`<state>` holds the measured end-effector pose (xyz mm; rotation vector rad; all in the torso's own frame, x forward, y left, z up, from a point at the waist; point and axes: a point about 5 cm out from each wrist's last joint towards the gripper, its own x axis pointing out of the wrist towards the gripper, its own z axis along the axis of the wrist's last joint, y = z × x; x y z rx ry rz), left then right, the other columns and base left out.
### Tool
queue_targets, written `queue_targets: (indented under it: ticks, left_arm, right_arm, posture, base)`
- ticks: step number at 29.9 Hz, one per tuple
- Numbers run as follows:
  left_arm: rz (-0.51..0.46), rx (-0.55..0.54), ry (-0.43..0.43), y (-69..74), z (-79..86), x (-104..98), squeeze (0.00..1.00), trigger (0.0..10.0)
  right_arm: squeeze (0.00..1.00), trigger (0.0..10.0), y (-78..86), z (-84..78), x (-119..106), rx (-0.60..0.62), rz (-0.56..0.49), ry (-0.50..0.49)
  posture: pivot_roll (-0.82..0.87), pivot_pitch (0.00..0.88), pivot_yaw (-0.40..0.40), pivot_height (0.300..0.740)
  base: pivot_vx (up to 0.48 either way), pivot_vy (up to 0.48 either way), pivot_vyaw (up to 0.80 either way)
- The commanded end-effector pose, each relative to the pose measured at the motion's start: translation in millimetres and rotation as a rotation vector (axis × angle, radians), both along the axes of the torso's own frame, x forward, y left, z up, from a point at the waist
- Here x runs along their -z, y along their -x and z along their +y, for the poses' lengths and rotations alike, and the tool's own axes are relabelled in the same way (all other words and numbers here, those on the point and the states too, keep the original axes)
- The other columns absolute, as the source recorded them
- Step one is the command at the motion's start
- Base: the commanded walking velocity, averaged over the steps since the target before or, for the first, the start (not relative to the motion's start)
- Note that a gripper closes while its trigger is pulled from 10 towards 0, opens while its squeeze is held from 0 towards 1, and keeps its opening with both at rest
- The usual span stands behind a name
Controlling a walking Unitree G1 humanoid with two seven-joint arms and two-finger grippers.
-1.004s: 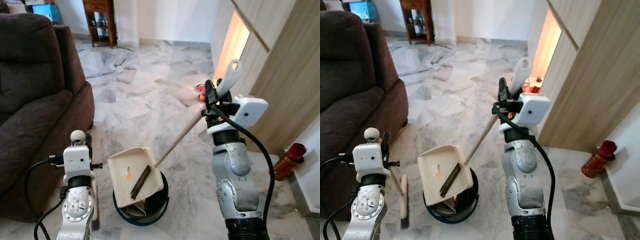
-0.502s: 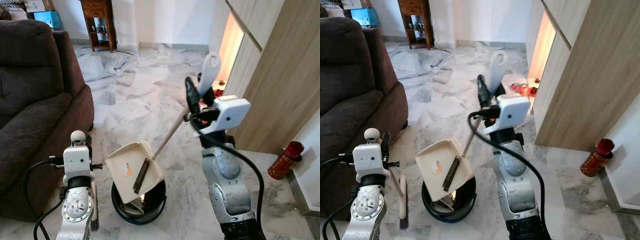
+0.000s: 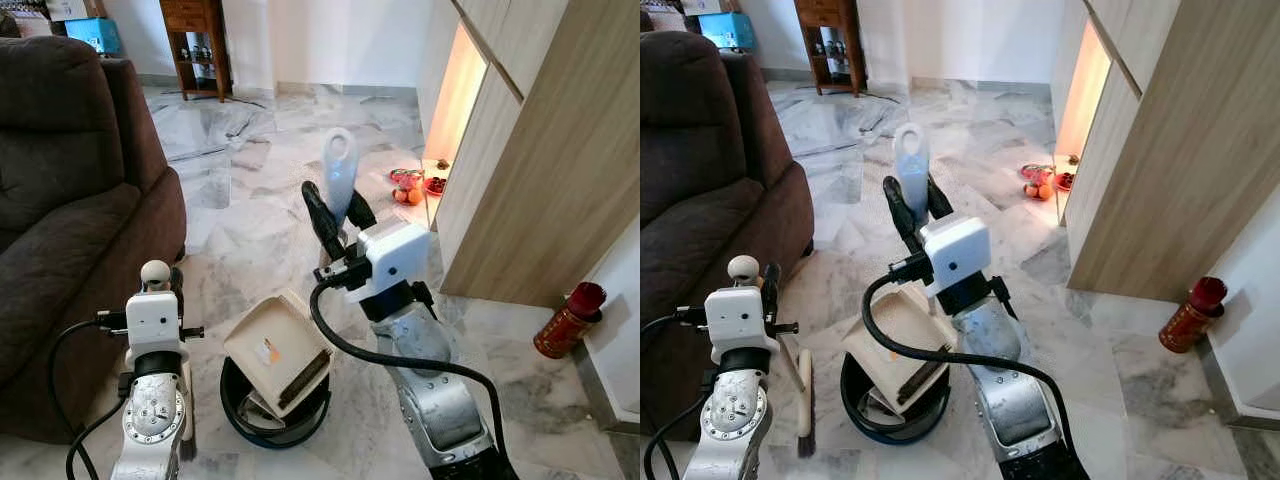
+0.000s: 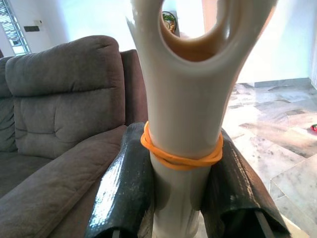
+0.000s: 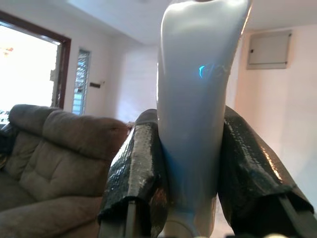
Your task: Sweep floor
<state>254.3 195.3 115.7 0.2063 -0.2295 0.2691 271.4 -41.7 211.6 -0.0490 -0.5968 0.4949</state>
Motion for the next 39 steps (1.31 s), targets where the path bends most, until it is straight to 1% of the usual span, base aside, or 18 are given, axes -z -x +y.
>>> queue_targets:
  ticks: [1, 6, 7, 9, 11, 14, 15, 20, 23, 25, 31, 36, 39]
  left_arm:
    - [-0.044, 0.007, -0.019, -2.2, -0.4, -8, 0.00, 10.0]
    - [-0.046, 0.004, -0.022, -2.0, 1.3, -9, 0.00, 10.0]
    - [-0.046, 0.004, -0.022, -1.9, 1.2, -8, 0.00, 10.0]
    - [-0.047, 0.004, -0.022, -1.9, 0.9, -9, 0.00, 10.0]
    - [-0.048, 0.004, -0.022, -1.9, 0.9, -9, 0.00, 10.0]
    - [-0.049, 0.003, -0.021, -1.9, 0.7, -8, 0.00, 10.0]
    - [-0.050, 0.005, -0.022, -2.1, 0.5, -8, 0.00, 10.0]
    - [-0.051, 0.004, -0.020, -2.2, 0.2, -9, 0.00, 10.0]
    - [-0.050, 0.005, -0.019, -1.9, -0.4, -8, 0.00, 10.0]
    - [-0.051, 0.006, -0.018, -2.1, -0.9, -8, 0.00, 10.0]
    - [-0.053, 0.004, -0.018, -2.5, -0.7, -8, 0.00, 10.0]
    - [-0.051, 0.005, -0.018, -2.8, -0.8, -8, 0.00, 10.0]
    - [-0.052, 0.006, -0.016, -2.9, -0.9, -8, 0.00, 10.0]
  right_arm:
    - [0.00, 10.0, 7.7, 1.2, -25, 0.007, -0.134, -0.046]
    - [0.00, 10.0, 13.5, 11.3, -29, -0.005, -0.173, -0.027]
    - [0.00, 10.0, 15.9, 15.7, -28, -0.018, -0.188, -0.003]
    - [0.00, 10.0, 17.9, 19.3, -27, -0.028, -0.207, 0.028]
    - [0.00, 10.0, 19.5, 22.1, -27, -0.038, -0.225, 0.057]
    - [0.00, 10.0, 20.0, 23.5, -27, -0.045, -0.232, 0.069]
    - [0.00, 10.0, 20.6, 25.2, -26, -0.051, -0.246, 0.100]
    - [0.00, 10.0, 21.8, 27.1, -25, -0.063, -0.253, 0.117]
    - [0.00, 10.0, 25.1, 31.4, -23, -0.087, -0.266, 0.148]
    - [0.00, 10.0, 27.7, 36.2, -21, -0.108, -0.284, 0.185]
    - [0.00, 10.0, 28.9, 38.7, -21, -0.126, -0.285, 0.189]
    - [0.00, 10.0, 30.2, 42.4, -17, -0.162, -0.254, 0.193]
    - [0.00, 10.0, 30.0, 42.8, -15, -0.160, -0.252, 0.200]
  posture:
    - [0.11, 0.000, 0.016, 0.740]
    - [0.11, 0.000, 0.017, 0.740]
    - [0.12, 0.000, 0.016, 0.740]
    - [0.12, 0.000, 0.015, 0.740]
    - [0.12, 0.000, 0.014, 0.740]
    - [0.12, 0.000, 0.012, 0.740]
    - [0.12, 0.000, 0.012, 0.740]
    - [0.12, 0.000, 0.011, 0.740]
    - [0.12, 0.000, 0.009, 0.740]
    - [0.12, 0.000, 0.009, 0.740]
    - [0.12, 0.000, 0.008, 0.740]
    - [0.12, 0.000, 0.008, 0.740]
    - [0.12, 0.000, 0.007, 0.740]
  base:
    - [0.000, 0.000, 0.00]
    - [0.000, 0.000, 0.00]
    - [0.000, 0.000, 0.00]
    - [0.000, 0.000, 0.00]
    - [0.000, 0.000, 0.00]
    - [0.000, 0.000, 0.00]
    - [0.000, 0.000, 0.00]
    - [0.000, 0.000, 0.00]
    - [0.000, 0.000, 0.00]
    - [0.000, 0.000, 0.00]
    - [0.000, 0.000, 0.00]
    - [0.000, 0.000, 0.00]
    - [0.000, 0.000, 0.00]
